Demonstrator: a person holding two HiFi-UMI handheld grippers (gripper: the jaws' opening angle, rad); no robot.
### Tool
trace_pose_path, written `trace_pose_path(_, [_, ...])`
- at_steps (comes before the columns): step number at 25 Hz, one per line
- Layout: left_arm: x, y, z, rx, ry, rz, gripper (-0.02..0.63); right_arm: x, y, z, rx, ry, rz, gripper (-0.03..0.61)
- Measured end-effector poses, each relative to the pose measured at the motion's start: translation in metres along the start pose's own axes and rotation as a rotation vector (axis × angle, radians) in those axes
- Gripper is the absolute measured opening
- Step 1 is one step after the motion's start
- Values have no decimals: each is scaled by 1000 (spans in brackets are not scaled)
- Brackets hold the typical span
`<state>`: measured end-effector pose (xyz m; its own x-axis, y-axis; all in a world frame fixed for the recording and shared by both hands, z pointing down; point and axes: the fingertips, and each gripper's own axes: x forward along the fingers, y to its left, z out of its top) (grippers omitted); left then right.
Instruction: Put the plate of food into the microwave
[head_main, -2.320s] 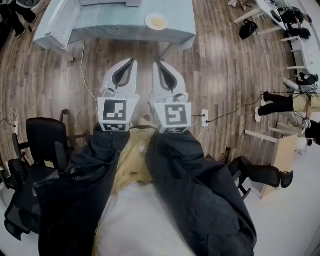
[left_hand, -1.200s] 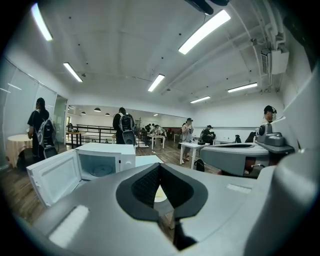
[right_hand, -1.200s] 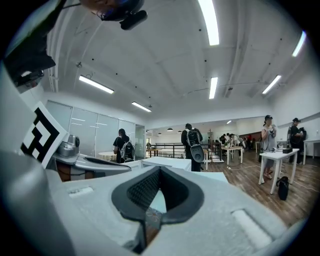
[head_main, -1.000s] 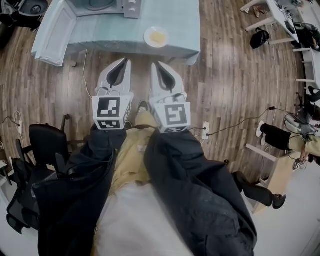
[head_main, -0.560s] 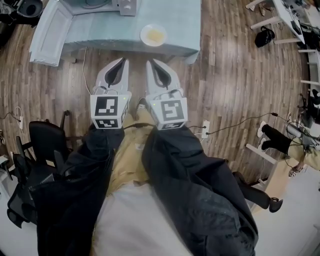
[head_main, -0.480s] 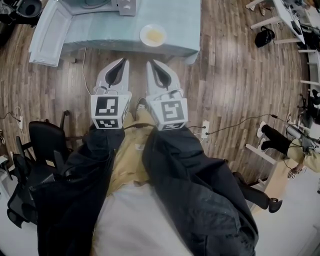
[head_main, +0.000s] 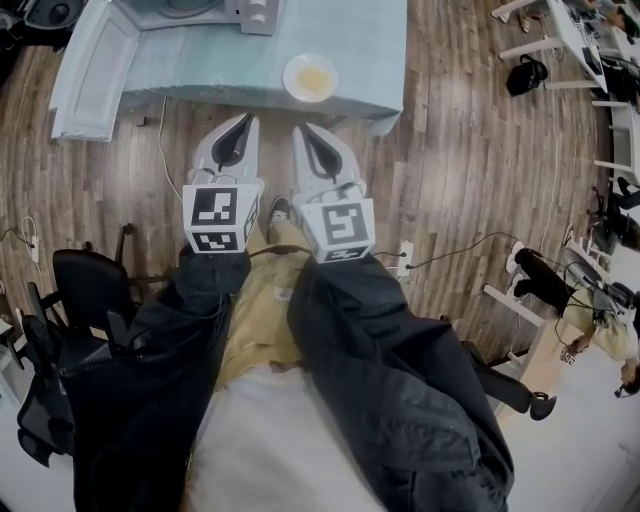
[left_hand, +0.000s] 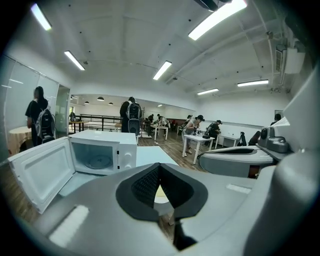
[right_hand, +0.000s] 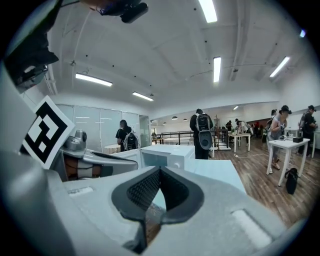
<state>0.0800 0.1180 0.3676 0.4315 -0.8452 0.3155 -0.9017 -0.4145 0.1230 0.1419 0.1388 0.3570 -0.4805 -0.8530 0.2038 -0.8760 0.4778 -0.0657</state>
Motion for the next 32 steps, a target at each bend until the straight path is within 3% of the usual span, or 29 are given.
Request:
trace_pose_path(9, [63,42,37,2,-4,-94,2,68,-29,26,-2,16,-101,0])
trace_pose_path(17, [102,135,33,-43,56,-65,2,170,-6,20,19,83,-55,0])
trace_pose_path(23, [114,149,24,-57,112,-82,2,186,-1,13,57,119,-59,0])
trace_pose_path(25, [121,144,15,-59,142,-103,2,187,-5,-2,97,158,-58,0])
trace_pose_path(28, [139,138,-8,-52,203,-127,2,194,-17,-47,242,258,-25,2])
trace_pose_path(32, [170,127,-64,-63,359,-150,2,196,-49,-109,314,382,-28,2])
